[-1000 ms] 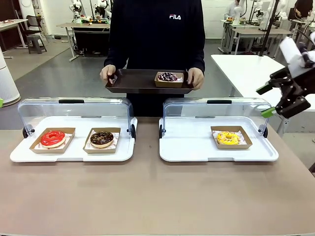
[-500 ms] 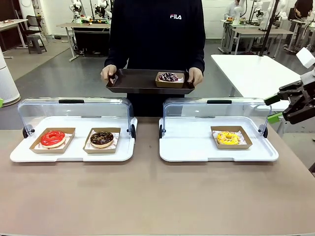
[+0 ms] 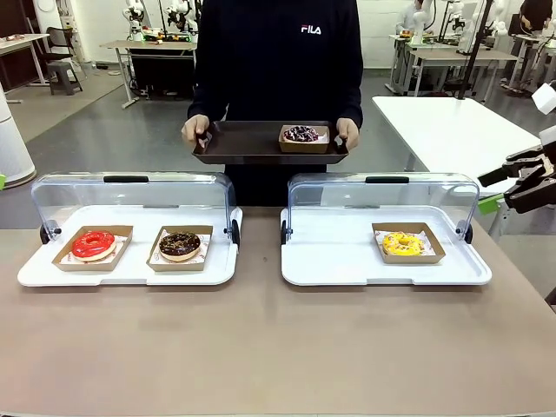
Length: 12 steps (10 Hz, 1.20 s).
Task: Provide the desired donut to the person.
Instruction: Pick up and lift the Paper togo box containing the Donut pointed at by the person.
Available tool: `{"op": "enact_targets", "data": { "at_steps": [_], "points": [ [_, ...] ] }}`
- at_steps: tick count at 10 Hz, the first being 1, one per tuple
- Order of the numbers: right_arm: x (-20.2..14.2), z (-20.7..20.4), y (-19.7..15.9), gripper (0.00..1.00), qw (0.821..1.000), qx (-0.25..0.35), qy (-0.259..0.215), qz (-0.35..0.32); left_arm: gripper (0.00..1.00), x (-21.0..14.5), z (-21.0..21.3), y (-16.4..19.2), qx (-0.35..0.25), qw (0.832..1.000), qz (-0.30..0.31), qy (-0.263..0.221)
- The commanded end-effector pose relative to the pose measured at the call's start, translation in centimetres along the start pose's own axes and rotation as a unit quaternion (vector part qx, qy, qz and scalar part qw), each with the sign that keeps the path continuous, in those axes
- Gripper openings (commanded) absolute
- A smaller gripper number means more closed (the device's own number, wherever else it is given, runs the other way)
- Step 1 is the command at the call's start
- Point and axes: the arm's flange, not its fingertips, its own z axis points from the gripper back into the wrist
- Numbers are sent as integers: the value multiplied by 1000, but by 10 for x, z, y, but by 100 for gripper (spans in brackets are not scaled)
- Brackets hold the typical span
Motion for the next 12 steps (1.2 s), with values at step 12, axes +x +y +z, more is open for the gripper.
{"op": "enact_targets", "data": {
  "at_steps": [12],
  "points": [
    [11, 10, 5, 100, 999, -29, 2, -21, 100, -2, 0, 2, -7, 1000, -8, -6]
  ]
}}
